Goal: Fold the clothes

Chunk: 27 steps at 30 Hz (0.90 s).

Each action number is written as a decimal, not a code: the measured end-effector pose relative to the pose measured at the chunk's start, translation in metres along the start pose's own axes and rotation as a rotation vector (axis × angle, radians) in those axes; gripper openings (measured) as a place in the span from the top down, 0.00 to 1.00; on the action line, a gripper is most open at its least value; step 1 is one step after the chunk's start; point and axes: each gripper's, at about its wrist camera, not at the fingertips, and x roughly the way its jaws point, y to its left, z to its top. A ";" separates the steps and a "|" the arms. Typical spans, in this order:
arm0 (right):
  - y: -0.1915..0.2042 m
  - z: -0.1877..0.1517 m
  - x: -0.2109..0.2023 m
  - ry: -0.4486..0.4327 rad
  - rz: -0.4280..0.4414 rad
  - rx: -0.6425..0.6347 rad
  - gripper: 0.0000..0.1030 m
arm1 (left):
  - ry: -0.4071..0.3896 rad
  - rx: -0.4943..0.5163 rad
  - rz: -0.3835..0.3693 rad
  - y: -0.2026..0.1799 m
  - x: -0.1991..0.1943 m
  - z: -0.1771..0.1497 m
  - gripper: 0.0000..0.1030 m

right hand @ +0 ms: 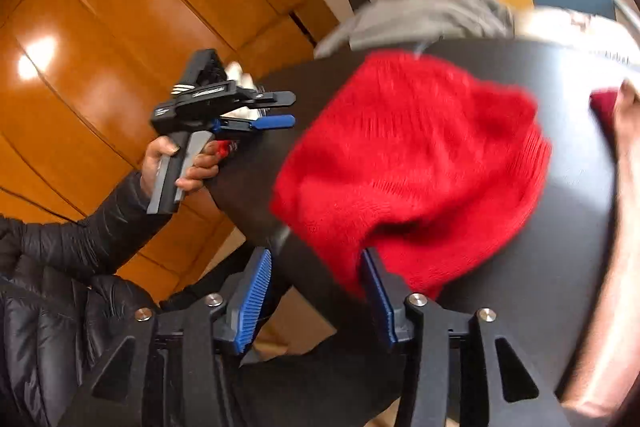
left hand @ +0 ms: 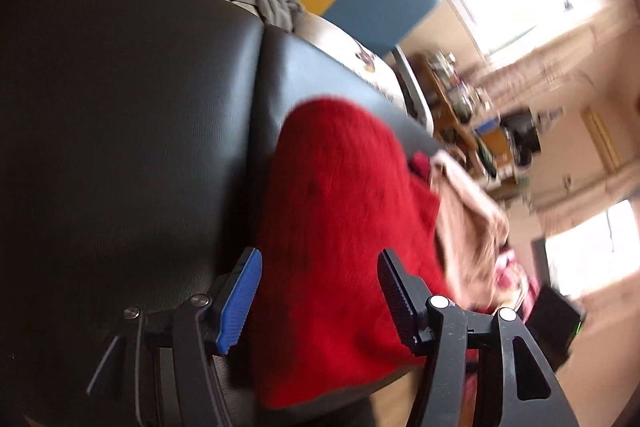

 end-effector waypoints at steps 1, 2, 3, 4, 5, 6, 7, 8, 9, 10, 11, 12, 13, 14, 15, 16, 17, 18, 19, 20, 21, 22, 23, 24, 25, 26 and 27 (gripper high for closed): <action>-0.001 -0.002 0.007 0.011 -0.030 0.014 0.52 | 0.005 0.035 -0.010 -0.002 0.002 -0.008 0.43; -0.003 -0.001 0.014 0.017 -0.057 0.026 0.52 | 0.010 0.071 -0.020 -0.003 0.004 -0.015 0.44; -0.004 -0.001 0.020 0.022 -0.082 0.037 0.52 | 0.016 0.112 -0.039 -0.007 0.007 -0.023 0.45; -0.005 0.000 0.026 0.026 -0.108 0.048 0.54 | 0.021 0.148 -0.062 -0.011 0.009 -0.028 0.45; -0.006 0.001 0.033 0.031 -0.134 0.060 0.64 | 0.027 0.175 -0.080 -0.016 0.011 -0.031 0.45; -0.008 0.001 0.037 0.037 -0.148 0.079 0.82 | 0.037 0.204 -0.094 -0.020 0.014 -0.035 0.45; -0.011 0.001 0.041 0.044 -0.161 0.100 0.89 | 0.050 0.235 -0.104 -0.024 0.018 -0.040 0.45; -0.010 -0.004 0.038 0.034 -0.130 0.114 0.90 | 0.064 0.266 -0.115 -0.028 0.021 -0.045 0.45; -0.009 -0.011 0.033 0.020 -0.088 0.127 0.90 | 0.080 0.302 -0.106 -0.030 0.025 -0.049 0.45; -0.008 -0.019 0.028 0.006 -0.047 0.140 0.90 | 0.099 0.342 -0.078 -0.031 0.031 -0.054 0.45; -0.009 -0.027 0.029 0.031 -0.067 0.147 0.90 | 0.119 0.382 -0.051 -0.031 0.036 -0.059 0.45; -0.016 -0.036 0.033 0.064 -0.101 0.174 0.90 | 0.138 0.422 -0.024 -0.032 0.042 -0.064 0.45; -0.023 -0.045 0.038 0.097 -0.135 0.208 0.90 | 0.144 0.450 -0.011 -0.032 0.044 -0.066 0.45; -0.031 -0.053 0.042 0.129 -0.169 0.241 0.90 | 0.142 0.459 -0.012 -0.032 0.043 -0.066 0.45; -0.038 -0.057 0.035 0.100 -0.151 0.294 0.85 | 0.144 0.459 -0.013 -0.033 0.041 -0.065 0.45; -0.040 -0.055 0.020 0.032 -0.117 0.322 0.81 | 0.144 0.456 -0.016 -0.033 0.040 -0.063 0.45; -0.041 -0.052 0.004 -0.042 -0.081 0.343 0.74 | 0.141 0.453 -0.020 -0.033 0.038 -0.061 0.45; -0.041 -0.050 -0.013 -0.117 -0.045 0.364 0.74 | 0.140 0.449 -0.025 -0.032 0.037 -0.060 0.45; -0.045 -0.045 -0.026 -0.190 -0.038 0.379 0.74 | 0.140 0.444 -0.030 -0.031 0.038 -0.060 0.45; -0.049 -0.040 -0.038 -0.264 -0.038 0.392 0.68 | 0.141 0.439 -0.035 -0.031 0.038 -0.060 0.45; -0.053 -0.035 -0.051 -0.337 -0.037 0.405 0.63 | 0.139 0.438 -0.036 -0.030 0.039 -0.060 0.44; -0.059 -0.029 -0.051 -0.376 -0.051 0.422 0.56 | 0.135 0.441 -0.034 -0.031 0.041 -0.062 0.44; -0.066 -0.023 -0.048 -0.405 -0.069 0.440 0.53 | 0.130 0.443 -0.031 -0.032 0.042 -0.062 0.44; -0.072 -0.017 -0.043 -0.420 -0.078 0.458 0.53 | 0.125 0.443 -0.031 -0.033 0.042 -0.062 0.43; -0.083 -0.013 -0.031 -0.427 -0.081 0.502 0.53 | 0.121 0.440 -0.033 -0.034 0.042 -0.063 0.42; -0.095 -0.008 -0.018 -0.432 -0.082 0.552 0.53 | 0.118 0.438 -0.036 -0.034 0.042 -0.064 0.41; -0.105 -0.008 -0.012 -0.434 -0.077 0.592 0.53 | 0.118 0.436 -0.038 -0.034 0.041 -0.064 0.40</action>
